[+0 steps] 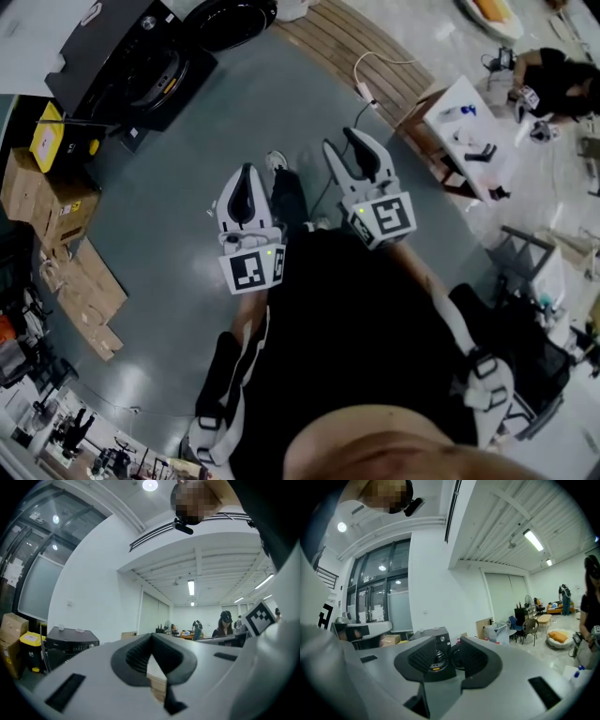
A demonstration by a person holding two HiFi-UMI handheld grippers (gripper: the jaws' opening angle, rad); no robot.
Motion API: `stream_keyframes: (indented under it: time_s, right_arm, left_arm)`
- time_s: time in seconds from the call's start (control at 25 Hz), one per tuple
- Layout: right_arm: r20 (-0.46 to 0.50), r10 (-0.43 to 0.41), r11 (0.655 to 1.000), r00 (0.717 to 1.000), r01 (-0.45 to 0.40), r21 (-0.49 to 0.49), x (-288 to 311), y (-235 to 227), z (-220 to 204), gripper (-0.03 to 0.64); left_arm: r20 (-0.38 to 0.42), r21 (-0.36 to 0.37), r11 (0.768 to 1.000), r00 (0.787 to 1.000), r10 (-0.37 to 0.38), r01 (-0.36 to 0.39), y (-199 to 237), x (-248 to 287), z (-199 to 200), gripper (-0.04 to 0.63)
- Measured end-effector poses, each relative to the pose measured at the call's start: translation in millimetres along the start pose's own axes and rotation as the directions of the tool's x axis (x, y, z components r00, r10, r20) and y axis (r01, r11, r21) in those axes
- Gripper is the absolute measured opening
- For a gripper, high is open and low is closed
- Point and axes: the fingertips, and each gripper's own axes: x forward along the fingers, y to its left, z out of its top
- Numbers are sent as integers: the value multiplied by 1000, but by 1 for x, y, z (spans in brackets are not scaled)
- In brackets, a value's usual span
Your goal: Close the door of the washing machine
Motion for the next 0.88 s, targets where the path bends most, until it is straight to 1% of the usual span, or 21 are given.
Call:
stream_keyframes:
  time_s: [0.08, 0.24, 0.32, 0.4, 0.48, 0.6, 0.76, 0.88]
  right_arm:
    - [-3, -6, 1000, 1000, 6, -1, 34, -7, 9, 140]
    - [-10, -36, 999, 999, 36, 28, 105, -22, 20, 140]
    - [-13, -52, 998, 999, 52, 28, 144, -28, 26, 140]
    - [-20, -59, 998, 998, 60, 22, 190, -29, 35, 140]
    - [-27, -60, 998, 998, 61, 16, 228, -29, 42, 140]
    - [-17, -72, 997, 997, 72, -1, 249, -36, 48, 140]
    - [-16, -87, 996, 996, 87, 1, 270, -41, 52, 140]
    - [-36, -89, 996, 995, 90, 10, 289, -48, 50, 140]
  left_arm:
    - [-2, -16, 1000, 1000, -3, 3, 22, 30, 4, 5]
    - [-3, -22, 999, 1000, -23, 23, 67, 90, 9, 5]
    - [-10, -32, 999, 999, -37, 37, 93, 123, 10, 5]
    - [-17, -67, 997, 999, -47, 46, 124, 158, 15, 5]
    - [-28, -63, 996, 997, -69, 67, 150, 184, 16, 5]
    - [-17, -38, 994, 995, -103, 103, 158, 208, 18, 5]
    - [-7, -41, 992, 993, -122, 121, 169, 225, 20, 5]
    - [-7, -88, 990, 994, -111, 109, 179, 241, 21, 5]
